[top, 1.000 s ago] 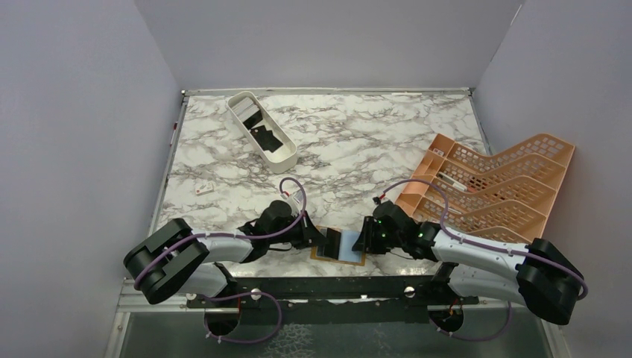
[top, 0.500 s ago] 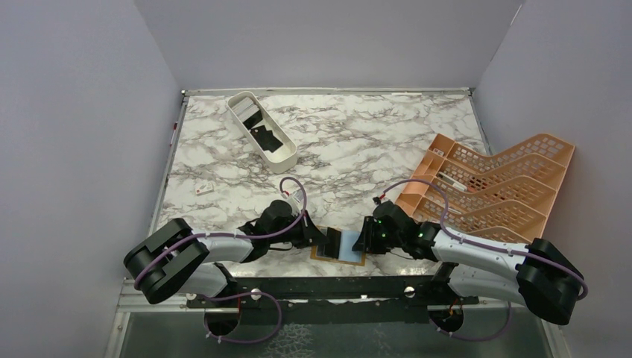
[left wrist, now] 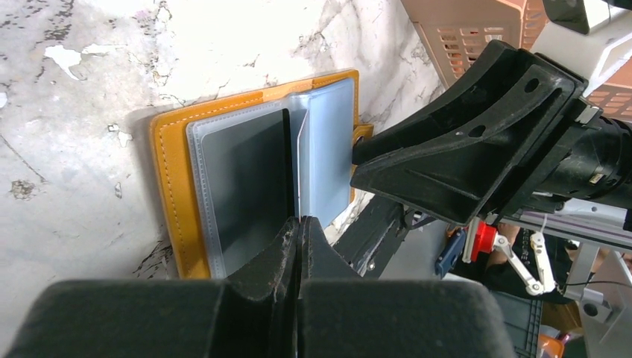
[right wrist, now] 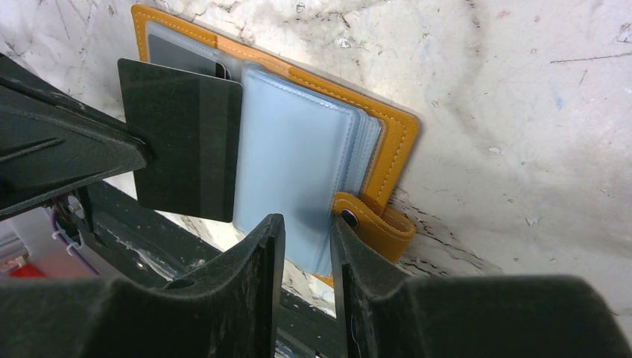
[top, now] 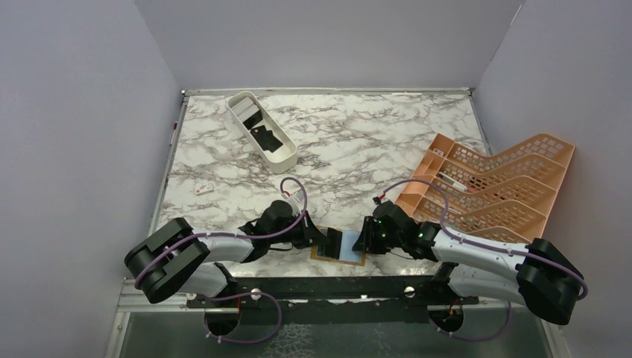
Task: Put the credit cards into the card holder
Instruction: Insert the card holder into the card holder.
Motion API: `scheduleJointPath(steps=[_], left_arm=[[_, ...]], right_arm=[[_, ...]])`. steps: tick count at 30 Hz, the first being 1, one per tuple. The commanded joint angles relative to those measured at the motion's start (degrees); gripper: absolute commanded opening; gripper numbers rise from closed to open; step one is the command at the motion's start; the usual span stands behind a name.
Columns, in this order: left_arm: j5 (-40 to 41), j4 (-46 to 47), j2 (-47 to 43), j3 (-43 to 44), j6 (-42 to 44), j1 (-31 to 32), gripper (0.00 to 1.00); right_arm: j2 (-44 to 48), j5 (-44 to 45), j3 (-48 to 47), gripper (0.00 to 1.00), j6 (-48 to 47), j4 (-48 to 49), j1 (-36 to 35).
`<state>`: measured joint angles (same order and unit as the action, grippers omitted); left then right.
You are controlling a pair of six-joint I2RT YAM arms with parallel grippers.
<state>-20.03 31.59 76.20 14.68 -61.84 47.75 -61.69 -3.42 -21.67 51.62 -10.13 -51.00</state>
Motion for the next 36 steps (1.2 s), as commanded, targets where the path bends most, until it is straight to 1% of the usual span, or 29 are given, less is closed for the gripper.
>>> scheduleJointPath(steps=[1,12,17,28,36], left_arm=[[1.4,1.0,1.1,0.9,1.3,0.4,0.0],[2.2,1.1,4.0,1.5,2.1,0.4,0.0],[4.7,1.0,4.5,1.1,2.8,0.5,0.0],[6.8,1.7,6.9,2.1,3.4,1.7,0.0],[9.3,1.6,6.9,1.9,7.1,2.6,0.0]], right_arm=[[0.7,1.7,0.7,0.34,0.3,-2.0,-0.3],[1.0,1.6,0.7,0.34,0.4,-1.8,-0.3],[0.9,1.2,1.0,0.34,0.6,-1.4,-0.3],[1.5,1.3,1.4,0.34,0.9,-1.5,-0.3],[1.9,1.2,1.3,0.34,0.7,-1.6,-0.3]])
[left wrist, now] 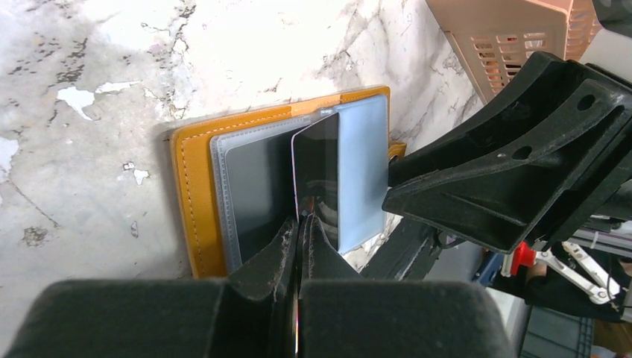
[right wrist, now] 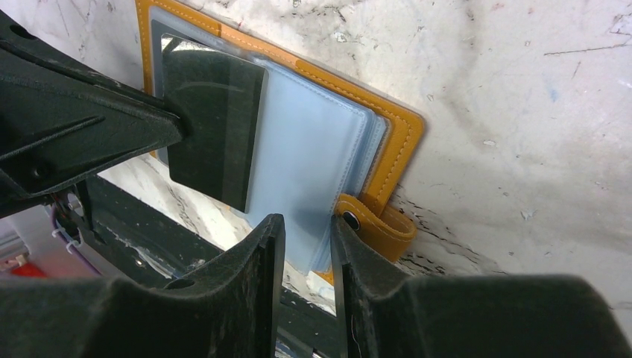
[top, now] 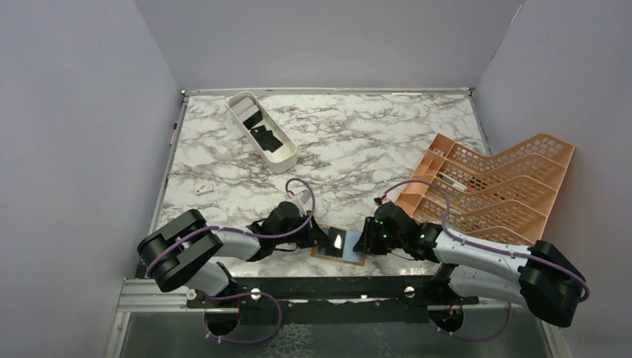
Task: Put the credit cards into the card holder
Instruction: Insert the card holder into the card holder.
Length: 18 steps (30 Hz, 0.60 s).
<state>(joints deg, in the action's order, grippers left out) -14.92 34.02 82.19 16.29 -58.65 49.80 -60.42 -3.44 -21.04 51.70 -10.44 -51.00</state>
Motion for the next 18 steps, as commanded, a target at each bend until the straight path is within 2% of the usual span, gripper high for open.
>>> scheduleJointPath(steps=[1,5,11,18], left_arm=[[4.0,-0.8,0.8,0.2,3.6,0.5,0.0],[2.9,-0.7,1.5,0.7,2.1,1.0,0.0],[2.7,-0.8,0.9,1.6,1.4,2.1,0.12],[2.6,-0.8,0.9,2.6,1.7,3.1,0.24]], right_arm=[[0.6,1.2,0.7,0.34,0.6,-1.3,-0.3],[0.6,1.2,0.8,0.34,0.8,-1.2,-0.3],[2.5,0.8,-0.6,0.33,1.7,-2.8,-0.3],[8.1,7.8,-2.8,0.33,4.7,-10.7,-0.3]])
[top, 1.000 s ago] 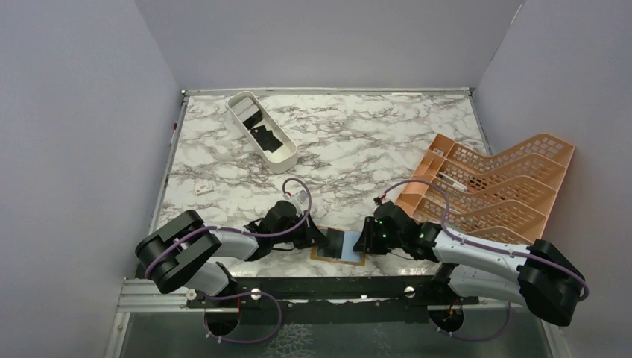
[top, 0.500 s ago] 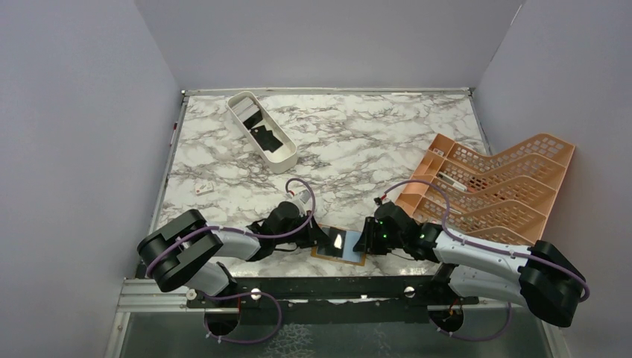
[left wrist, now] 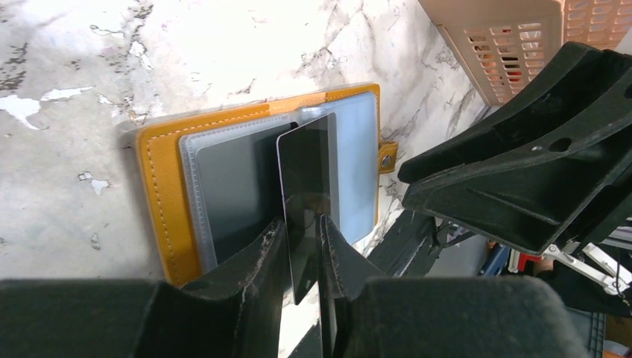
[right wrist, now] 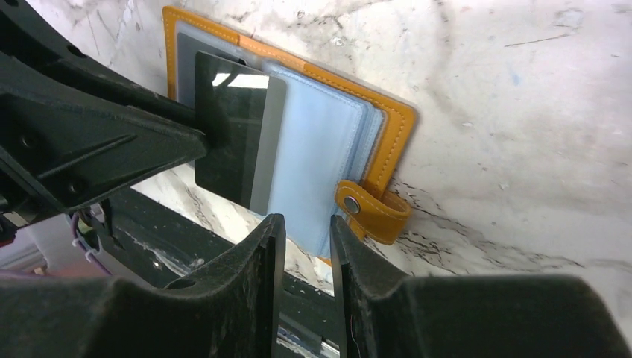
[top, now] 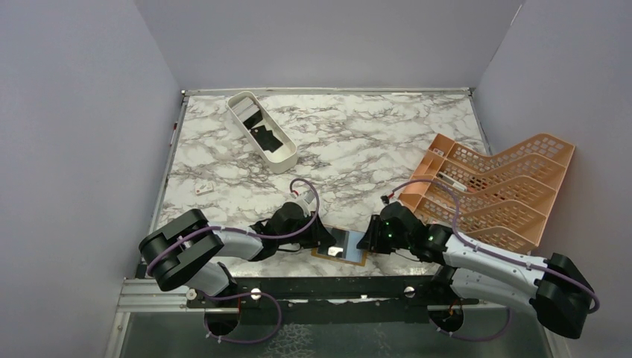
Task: Put the credit cards into the card holder
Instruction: Insert the card holder into the card holder.
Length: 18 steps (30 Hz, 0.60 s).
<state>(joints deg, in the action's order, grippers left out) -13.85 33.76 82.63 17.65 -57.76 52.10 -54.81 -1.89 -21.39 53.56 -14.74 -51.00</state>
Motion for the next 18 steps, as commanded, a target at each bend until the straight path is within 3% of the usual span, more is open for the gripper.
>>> scheduleJointPath(steps=[1,9,18], left_arm=[[1.7,-0.5,0.3,1.3,0.9,0.9,0.26],[2.0,-0.8,0.6,2.6,1.7,1.4,0.34],[3.7,-1.9,2.4,4.4,2.1,3.6,0.35]], right_arm=[[2.9,7.6,-2.7,0.33,3.3,-7.6,-0.3],[3.2,11.6,-2.7,0.37,5.5,-10.7,-0.3],[0.3,10.6,-1.4,0.38,6.0,-8.7,-0.3]])
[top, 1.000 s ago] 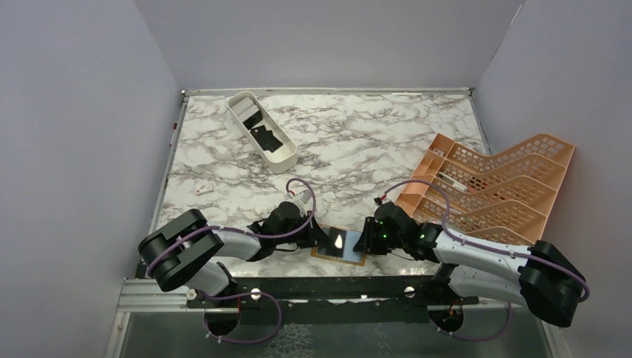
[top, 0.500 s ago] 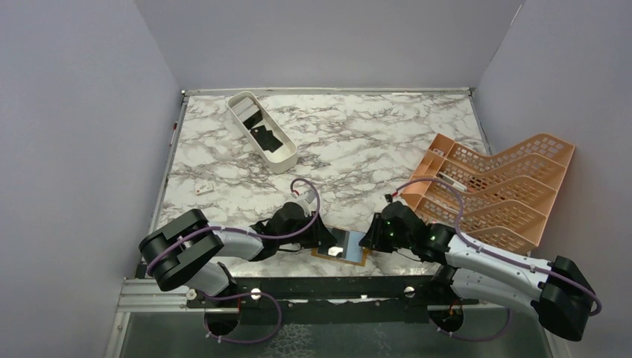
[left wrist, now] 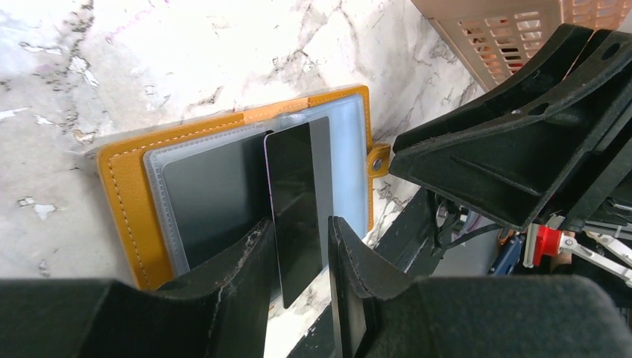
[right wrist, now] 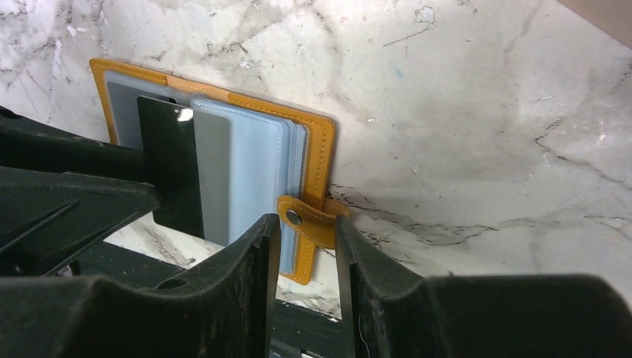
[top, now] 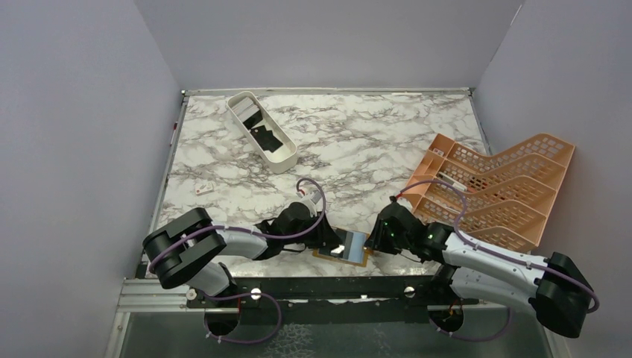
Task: Put the credit cards into the card holder
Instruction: Insert the card holder into the card holder.
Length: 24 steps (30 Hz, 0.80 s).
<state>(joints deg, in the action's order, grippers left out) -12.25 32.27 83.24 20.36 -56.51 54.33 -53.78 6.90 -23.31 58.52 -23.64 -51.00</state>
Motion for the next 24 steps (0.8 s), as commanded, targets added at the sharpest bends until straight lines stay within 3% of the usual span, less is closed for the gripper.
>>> scheduleJointPath(steps=[1,11,19,24], left_arm=[[2.2,-0.4,2.2,1.8,0.9,1.7,0.35],[3.6,-1.2,5.3,4.3,1.8,4.3,0.36],[8.2,-9.7,-0.1,5.4,4.3,4.3,0.38],[8.3,-10.3,-0.8,5.8,4.4,4.6,0.38]], right_arm=[[-1.1,1.6,0.8,0.38,1.1,0.6,-0.3],[-3.3,-0.5,2.8,0.34,1.2,5.2,-0.3],[-2.2,-0.6,3.4,0.35,1.3,4.9,-0.3],[-1.5,-0.6,3.5,0.37,1.5,4.6,-0.3]])
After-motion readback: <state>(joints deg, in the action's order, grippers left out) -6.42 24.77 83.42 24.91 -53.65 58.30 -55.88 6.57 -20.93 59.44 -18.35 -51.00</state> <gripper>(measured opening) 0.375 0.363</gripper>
